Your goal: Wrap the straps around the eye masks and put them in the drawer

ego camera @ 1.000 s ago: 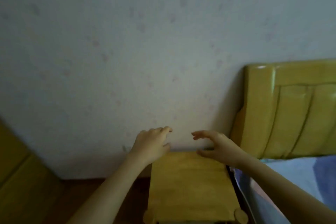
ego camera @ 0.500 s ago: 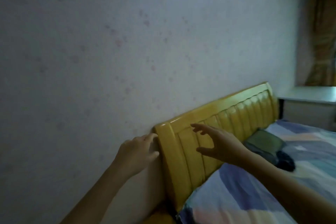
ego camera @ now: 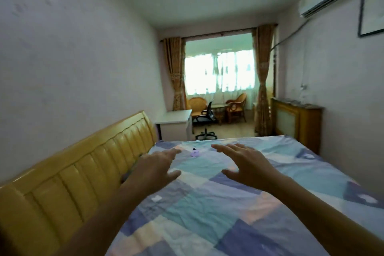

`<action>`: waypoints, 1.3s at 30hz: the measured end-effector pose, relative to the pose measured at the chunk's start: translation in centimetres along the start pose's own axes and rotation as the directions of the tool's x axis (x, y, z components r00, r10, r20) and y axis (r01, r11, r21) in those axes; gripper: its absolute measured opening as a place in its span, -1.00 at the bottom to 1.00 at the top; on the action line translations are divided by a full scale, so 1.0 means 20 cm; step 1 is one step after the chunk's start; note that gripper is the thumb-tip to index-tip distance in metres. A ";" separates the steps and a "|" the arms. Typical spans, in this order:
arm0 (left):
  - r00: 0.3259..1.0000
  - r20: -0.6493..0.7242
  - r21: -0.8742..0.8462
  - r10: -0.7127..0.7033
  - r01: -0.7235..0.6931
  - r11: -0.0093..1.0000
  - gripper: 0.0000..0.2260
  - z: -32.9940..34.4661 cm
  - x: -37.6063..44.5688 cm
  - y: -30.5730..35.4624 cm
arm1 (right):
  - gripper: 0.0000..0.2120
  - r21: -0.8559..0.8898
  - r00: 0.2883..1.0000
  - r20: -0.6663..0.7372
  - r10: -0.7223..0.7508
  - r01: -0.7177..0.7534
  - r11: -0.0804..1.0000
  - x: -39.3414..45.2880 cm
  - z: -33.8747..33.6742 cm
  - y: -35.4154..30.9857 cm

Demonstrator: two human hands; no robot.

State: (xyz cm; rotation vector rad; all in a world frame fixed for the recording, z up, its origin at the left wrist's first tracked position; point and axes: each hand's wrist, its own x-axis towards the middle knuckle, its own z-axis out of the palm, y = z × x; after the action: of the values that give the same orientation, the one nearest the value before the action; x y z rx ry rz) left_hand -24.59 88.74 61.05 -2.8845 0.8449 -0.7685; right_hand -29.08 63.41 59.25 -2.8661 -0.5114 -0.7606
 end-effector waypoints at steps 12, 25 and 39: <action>0.878 -0.123 -0.186 0.463 -0.479 0.858 -0.48 -0.02 0.63 1.98 | -0.39 -0.317 0.915 -0.058 0.400 -0.397 0.861 -1.47 -0.98 1.15; 0.756 -0.271 -0.182 0.596 -0.649 0.739 -0.47 0.01 1.42 3.52 | -0.55 -0.365 0.814 -0.178 0.553 -0.576 0.731 -2.21 -1.65 2.44; 0.650 -0.342 -0.232 0.679 -0.758 0.609 -0.35 0.14 2.40 5.53 | -0.59 -0.403 0.763 -0.150 0.629 -0.629 0.665 -2.87 -2.13 4.05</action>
State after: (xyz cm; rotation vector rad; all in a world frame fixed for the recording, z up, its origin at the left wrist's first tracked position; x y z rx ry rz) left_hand -43.16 -30.36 61.17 -2.2986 2.2007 -0.8820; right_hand -66.65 -37.78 64.04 -3.0779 0.7473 -0.7983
